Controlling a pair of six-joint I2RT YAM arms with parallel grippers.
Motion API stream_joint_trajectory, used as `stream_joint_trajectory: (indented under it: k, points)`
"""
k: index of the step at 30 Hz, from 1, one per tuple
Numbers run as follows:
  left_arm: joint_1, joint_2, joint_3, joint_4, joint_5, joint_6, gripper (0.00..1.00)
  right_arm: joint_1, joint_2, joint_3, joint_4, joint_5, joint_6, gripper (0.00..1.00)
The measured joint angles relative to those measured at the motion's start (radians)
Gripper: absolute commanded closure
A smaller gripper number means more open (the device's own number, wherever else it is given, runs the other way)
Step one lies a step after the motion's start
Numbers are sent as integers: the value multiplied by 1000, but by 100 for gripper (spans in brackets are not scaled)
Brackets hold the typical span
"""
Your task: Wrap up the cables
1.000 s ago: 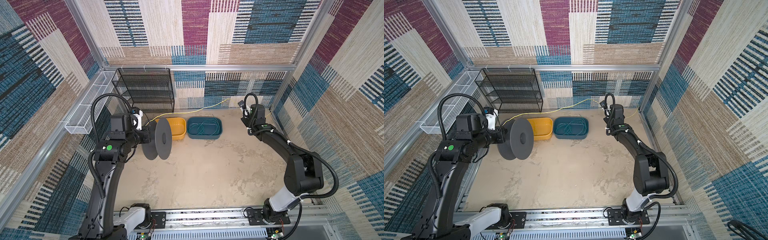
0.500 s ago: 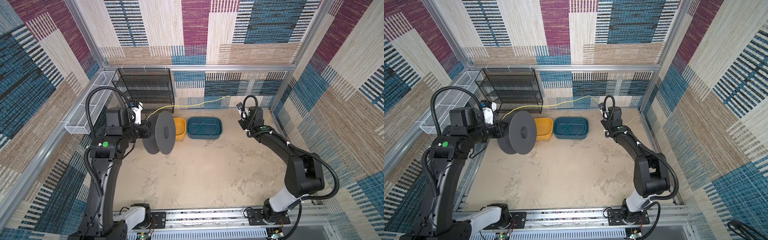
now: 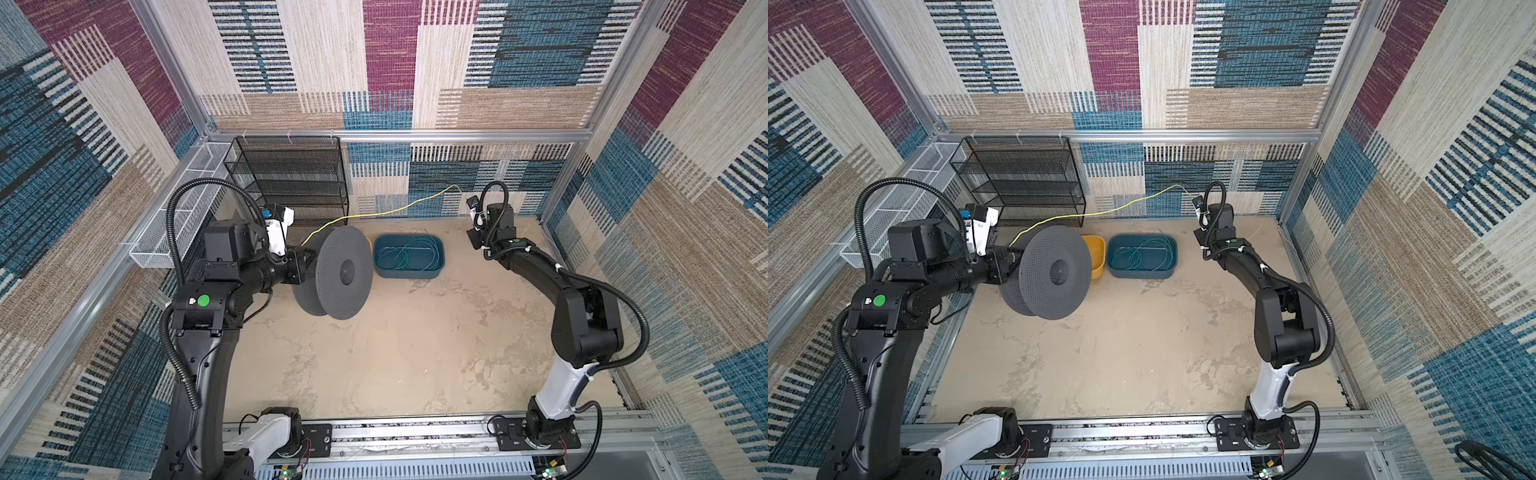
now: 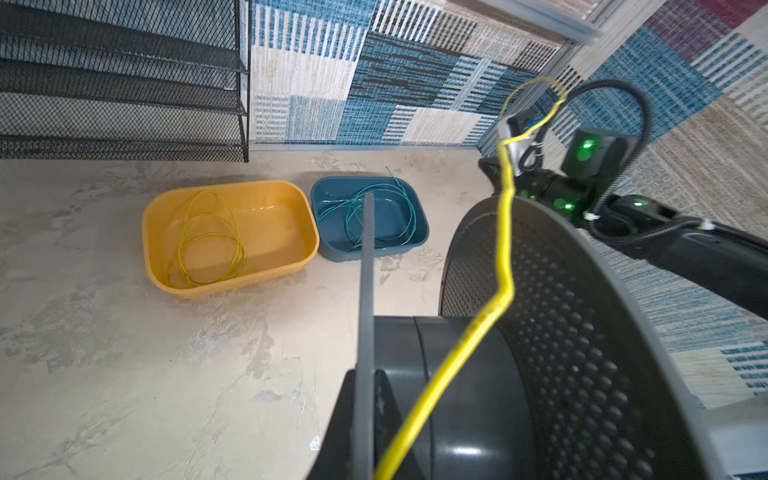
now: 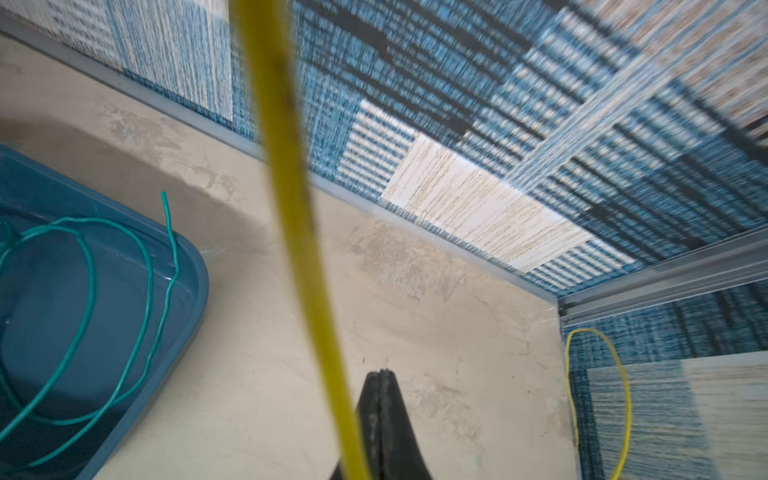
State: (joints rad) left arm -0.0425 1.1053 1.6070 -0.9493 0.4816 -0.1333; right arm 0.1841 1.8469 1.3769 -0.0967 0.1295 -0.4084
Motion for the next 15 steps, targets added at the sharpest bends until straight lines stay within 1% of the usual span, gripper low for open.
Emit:
stream_joint_trajectory:
  k: [4, 8, 11, 15]
  points:
    - [16, 34, 79, 32, 82, -28, 100, 39, 14, -94, -13, -13, 26, 100]
    - [34, 73, 133, 66, 146, -75, 100, 104, 14, -166, -12, 12, 64, 100]
    - [49, 93, 153, 122, 141, -124, 100, 188, 3, -214, 1, 47, 95, 100]
    - [74, 92, 143, 219, 59, -213, 100, 312, -27, -292, 10, 108, 114, 100]
